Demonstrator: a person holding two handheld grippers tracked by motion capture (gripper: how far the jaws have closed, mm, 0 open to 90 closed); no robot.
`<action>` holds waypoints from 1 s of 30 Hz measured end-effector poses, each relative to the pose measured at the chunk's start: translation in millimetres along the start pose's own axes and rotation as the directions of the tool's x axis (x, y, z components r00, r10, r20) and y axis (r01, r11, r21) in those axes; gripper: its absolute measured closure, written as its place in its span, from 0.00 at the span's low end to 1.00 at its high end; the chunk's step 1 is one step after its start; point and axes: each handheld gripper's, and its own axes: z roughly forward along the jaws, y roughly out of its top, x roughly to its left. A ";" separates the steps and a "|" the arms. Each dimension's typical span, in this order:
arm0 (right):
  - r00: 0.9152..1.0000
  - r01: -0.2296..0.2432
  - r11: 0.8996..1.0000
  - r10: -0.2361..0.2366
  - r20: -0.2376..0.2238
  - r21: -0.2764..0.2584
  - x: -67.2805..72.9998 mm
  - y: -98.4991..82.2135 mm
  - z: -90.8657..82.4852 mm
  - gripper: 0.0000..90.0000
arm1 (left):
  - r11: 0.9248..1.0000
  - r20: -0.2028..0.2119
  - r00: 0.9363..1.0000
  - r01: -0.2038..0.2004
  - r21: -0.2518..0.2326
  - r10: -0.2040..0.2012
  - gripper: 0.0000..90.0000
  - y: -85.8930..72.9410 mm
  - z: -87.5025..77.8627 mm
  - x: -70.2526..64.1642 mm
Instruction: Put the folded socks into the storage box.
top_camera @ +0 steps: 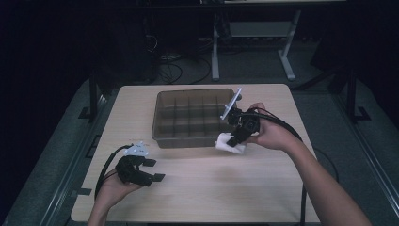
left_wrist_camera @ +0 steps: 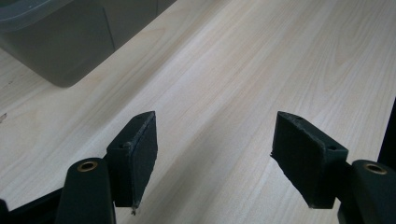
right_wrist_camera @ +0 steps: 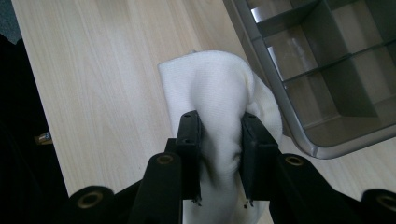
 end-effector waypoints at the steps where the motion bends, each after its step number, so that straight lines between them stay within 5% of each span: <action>1: 1.000 0.001 1.000 -0.001 0.001 0.000 -0.5 0.6 -0.6 0.80 | 1.000 0.000 1.000 0.000 0.000 0.000 0.34 -0.1 -0.4 0.2; 30: 1.000 -0.009 1.000 0.009 0.013 0.019 -35.1 18.8 -3.9 0.80 | 1.000 -0.013 1.000 0.025 -0.012 -0.025 0.34 -4.3 -4.0 5.5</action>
